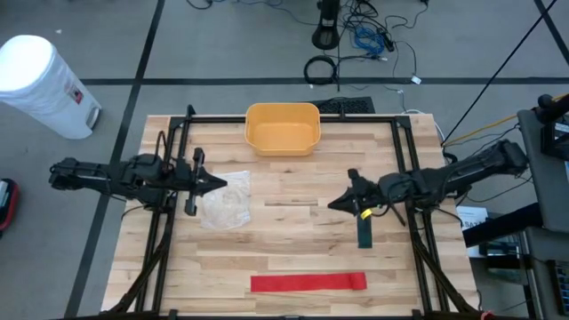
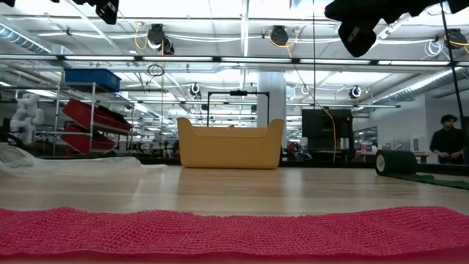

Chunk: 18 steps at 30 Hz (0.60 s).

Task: Roll bandage
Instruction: Adjust the transparent zip bag

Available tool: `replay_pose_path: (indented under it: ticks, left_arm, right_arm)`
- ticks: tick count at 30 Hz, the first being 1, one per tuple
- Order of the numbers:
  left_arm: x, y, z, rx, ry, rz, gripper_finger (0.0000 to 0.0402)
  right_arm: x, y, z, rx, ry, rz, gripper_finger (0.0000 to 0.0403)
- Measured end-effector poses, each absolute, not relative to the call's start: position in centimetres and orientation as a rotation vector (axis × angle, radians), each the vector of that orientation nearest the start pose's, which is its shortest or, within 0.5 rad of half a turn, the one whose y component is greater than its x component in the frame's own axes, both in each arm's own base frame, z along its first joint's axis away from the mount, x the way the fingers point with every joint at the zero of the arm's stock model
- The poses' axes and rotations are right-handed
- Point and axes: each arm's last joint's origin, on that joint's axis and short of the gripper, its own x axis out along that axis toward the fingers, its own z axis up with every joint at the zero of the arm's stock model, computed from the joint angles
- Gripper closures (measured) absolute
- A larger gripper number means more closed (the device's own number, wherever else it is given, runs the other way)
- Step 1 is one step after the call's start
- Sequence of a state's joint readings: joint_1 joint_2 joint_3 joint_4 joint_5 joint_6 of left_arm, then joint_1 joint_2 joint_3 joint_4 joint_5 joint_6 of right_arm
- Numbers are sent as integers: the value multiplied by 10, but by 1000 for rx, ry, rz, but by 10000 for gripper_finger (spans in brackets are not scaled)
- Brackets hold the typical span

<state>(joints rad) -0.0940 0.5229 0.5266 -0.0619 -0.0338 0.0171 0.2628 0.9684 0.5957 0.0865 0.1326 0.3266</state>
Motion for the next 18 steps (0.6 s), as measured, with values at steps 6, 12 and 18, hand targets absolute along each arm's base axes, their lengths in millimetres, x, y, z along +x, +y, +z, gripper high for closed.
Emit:
replay_pose_path:
  ticks: [6, 12, 18]
  left_arm:
    - [145, -13, 282, -39, 134, -57, 376]
    - [158, -14, 271, -32, 217, -50, 376]
    - [166, -14, 264, -28, 266, -47, 376]
  right_arm:
    - [217, 55, 259, 281, 249, 94, 403]
    - [225, 57, 254, 272, 256, 93, 403]
    - [228, 58, 248, 267, 281, 88, 403]
